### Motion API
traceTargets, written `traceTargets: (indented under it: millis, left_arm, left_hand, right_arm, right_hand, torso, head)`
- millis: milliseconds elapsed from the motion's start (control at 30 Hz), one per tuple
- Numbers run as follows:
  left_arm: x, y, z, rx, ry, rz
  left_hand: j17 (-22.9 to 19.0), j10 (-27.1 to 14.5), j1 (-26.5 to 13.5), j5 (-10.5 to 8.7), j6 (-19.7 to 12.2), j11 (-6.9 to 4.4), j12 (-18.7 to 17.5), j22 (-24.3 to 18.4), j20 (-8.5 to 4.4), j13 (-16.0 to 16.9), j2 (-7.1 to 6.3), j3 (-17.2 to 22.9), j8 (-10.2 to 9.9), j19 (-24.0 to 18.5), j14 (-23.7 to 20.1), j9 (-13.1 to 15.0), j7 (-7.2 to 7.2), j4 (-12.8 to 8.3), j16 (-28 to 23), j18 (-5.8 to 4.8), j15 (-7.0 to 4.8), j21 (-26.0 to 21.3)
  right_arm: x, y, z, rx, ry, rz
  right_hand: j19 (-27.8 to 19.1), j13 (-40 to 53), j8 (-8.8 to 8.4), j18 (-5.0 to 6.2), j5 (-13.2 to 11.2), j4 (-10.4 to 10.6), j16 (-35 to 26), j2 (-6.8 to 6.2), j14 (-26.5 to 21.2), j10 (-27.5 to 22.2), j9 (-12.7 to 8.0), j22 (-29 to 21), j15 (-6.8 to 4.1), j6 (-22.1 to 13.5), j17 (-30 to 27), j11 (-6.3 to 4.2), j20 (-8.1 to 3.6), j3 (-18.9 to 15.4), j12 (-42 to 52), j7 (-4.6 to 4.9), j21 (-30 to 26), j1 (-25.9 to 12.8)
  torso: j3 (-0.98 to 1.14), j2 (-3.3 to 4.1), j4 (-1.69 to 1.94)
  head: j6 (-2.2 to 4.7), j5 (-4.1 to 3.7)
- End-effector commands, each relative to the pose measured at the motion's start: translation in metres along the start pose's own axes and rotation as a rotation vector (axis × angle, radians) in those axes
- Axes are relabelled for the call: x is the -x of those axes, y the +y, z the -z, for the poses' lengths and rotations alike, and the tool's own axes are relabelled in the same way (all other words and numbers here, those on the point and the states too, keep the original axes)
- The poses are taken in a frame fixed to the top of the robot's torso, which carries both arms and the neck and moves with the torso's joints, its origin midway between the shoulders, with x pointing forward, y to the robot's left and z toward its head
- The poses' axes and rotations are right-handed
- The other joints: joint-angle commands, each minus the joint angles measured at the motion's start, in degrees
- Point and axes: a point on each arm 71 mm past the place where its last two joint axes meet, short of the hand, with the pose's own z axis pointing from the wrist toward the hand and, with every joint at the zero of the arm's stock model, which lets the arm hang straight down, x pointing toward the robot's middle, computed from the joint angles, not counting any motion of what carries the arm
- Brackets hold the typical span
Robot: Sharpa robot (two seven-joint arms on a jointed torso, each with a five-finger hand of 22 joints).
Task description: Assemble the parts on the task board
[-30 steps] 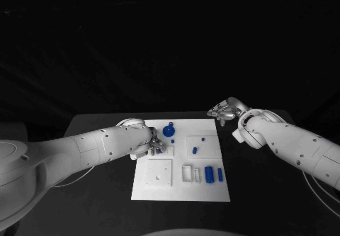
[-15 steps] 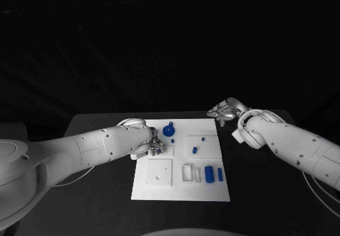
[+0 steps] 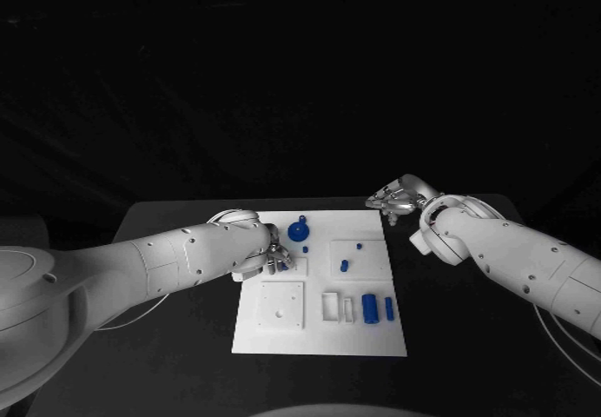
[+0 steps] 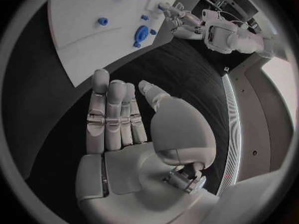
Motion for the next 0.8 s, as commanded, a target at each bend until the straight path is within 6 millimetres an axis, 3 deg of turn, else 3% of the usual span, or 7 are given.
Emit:
traceTargets:
  millis: [33, 200, 300, 333, 433, 467, 800]
  left_arm:
    - [0.004, -0.001, -0.001, -0.015, -0.048, -0.008]
    - [0.004, 0.001, -0.001, -0.01, -0.038, -0.018]
    - [0.004, 0.001, -0.001, -0.01, -0.03, -0.022]
    - [0.004, 0.001, -0.001, -0.01, -0.027, -0.023]
    - [0.004, 0.002, -0.001, -0.01, -0.025, -0.023]
    - [0.004, 0.003, -0.001, -0.009, -0.025, -0.022]
    - [0.007, 0.014, 0.001, -0.001, -0.021, 0.011]
  left_hand:
    - [-0.13, 1.98, -1.46, -1.0, 1.12, -0.55, -0.33, 0.72, -0.11, 0.01, -2.45, -1.66, -0.16, -0.16, -0.13, -1.01, -1.59, 1.57, -0.39, -0.88, 0.07, -0.4]
    - [-0.25, 1.97, -0.6, -1.72, 1.24, -0.51, -0.83, 0.83, -0.06, 0.13, -4.69, -2.91, -0.11, -0.1, -0.34, -2.26, -1.53, 4.34, -0.61, -0.88, 0.1, -1.05]
    - [-0.27, 1.95, -0.17, -3.2, 1.41, -0.44, -1.06, 0.9, -0.01, 0.23, -6.94, -2.6, -0.09, -0.11, -0.49, -2.62, -1.5, 6.5, -0.67, -0.88, 0.13, -1.37]
    - [-0.27, 1.96, 0.44, -3.66, 1.52, -0.44, -1.12, 0.93, -0.01, 0.31, -8.23, -1.73, -0.07, -0.04, -0.49, -2.74, -1.46, 8.23, -0.64, -0.88, 0.14, -1.56]
    - [-0.26, 1.96, 0.37, -5.72, 1.8, -0.43, -1.09, 0.95, 0.01, 0.4, -10.06, -1.16, -0.05, 0.0, -0.5, -2.69, -1.45, 10.13, -0.61, -0.88, 0.17, -1.69]
    - [-0.26, 1.96, 0.59, -6.26, 1.99, -0.54, -1.13, 0.98, 0.02, 0.42, -11.21, -0.27, -0.06, 0.07, -0.55, -2.64, -1.26, 12.07, -0.63, -0.88, 0.18, -1.73]
    - [-0.1, 1.98, 0.38, -6.69, 2.34, -0.43, -1.06, 0.99, -0.21, 0.34, -14.26, -1.26, -0.05, 0.21, -0.51, -2.45, -1.31, 16.74, -0.56, -0.88, 0.0, -1.85]
  right_arm:
    - [0.0, 0.0, 0.0, 0.003, 0.005, 0.005]
    - [0.0, -0.001, 0.0, 0.001, 0.004, 0.005]
    - [0.0, -0.001, 0.0, 0.001, 0.004, 0.005]
    - [0.0, -0.001, 0.0, 0.001, 0.004, 0.005]
    - [0.0, -0.001, 0.0, 0.0, 0.003, 0.005]
    - [0.0, -0.001, 0.0, 0.0, 0.003, 0.005]
    - [0.001, -0.004, 0.001, -0.004, 0.0, 0.004]
  right_hand:
    - [1.02, -0.05, -0.18, 0.73, 0.28, -0.11, 0.27, 0.0, -0.44, -0.46, -0.07, 0.69, 0.1, -0.4, -0.07, -0.05, 0.03, -0.42, 0.39, -0.02, -0.22, -0.82]
    - [1.03, -0.06, -0.18, 0.74, 0.58, 0.04, 0.27, -0.02, -0.44, -0.47, -0.07, 0.66, 0.11, -0.45, -0.08, -0.05, 0.04, -0.77, 0.4, -0.02, -0.26, -0.91]
    - [1.02, -0.08, -0.18, 0.74, 0.62, 0.11, 0.26, -0.04, -0.45, -0.47, -0.07, 0.66, 0.11, -0.49, -0.09, -0.03, 0.05, -0.93, 0.39, 0.0, -0.28, -0.96]
    - [1.02, -0.08, -0.18, 0.74, 0.62, 0.11, 0.26, -0.04, -0.45, -0.47, -0.07, 0.66, 0.11, -0.49, -0.09, -0.03, 0.05, -0.93, 0.39, 0.0, -0.28, -0.96]
    - [1.03, -0.08, -0.18, 0.74, 0.66, 0.16, 0.26, -0.04, -0.45, -0.46, -0.07, 0.66, 0.12, -0.52, -0.1, -0.02, 0.05, -1.06, 0.4, 0.01, -0.28, -0.98]
    - [1.03, -0.08, -0.18, 0.74, 0.66, 0.16, 0.26, -0.04, -0.45, -0.46, -0.07, 0.66, 0.12, -0.52, -0.1, -0.02, 0.05, -1.06, 0.4, 0.01, -0.28, -0.98]
    - [1.05, -0.11, -0.17, 0.75, 0.79, 0.34, 0.26, 0.03, -0.46, -0.47, -0.07, 0.64, 0.13, -0.6, -0.12, -0.02, 0.07, -1.47, 0.39, 0.02, -0.34, -0.93]
  torso:
    - [0.01, 0.01, 0.0]
    - [0.01, -0.02, 0.03]
    - [0.0, -0.03, 0.03]
    - [0.01, -0.03, 0.02]
    - [0.0, 0.01, 0.01]
    - [0.0, 0.0, 0.0]
    - [-0.02, -0.03, -0.01]
  head:
    - [0.02, -0.05]
    - [-0.11, -0.11]
    - [-0.06, -0.11]
    - [-0.06, -0.12]
    - [-0.06, -0.15]
    - [-0.07, -0.16]
    - [0.13, -0.33]
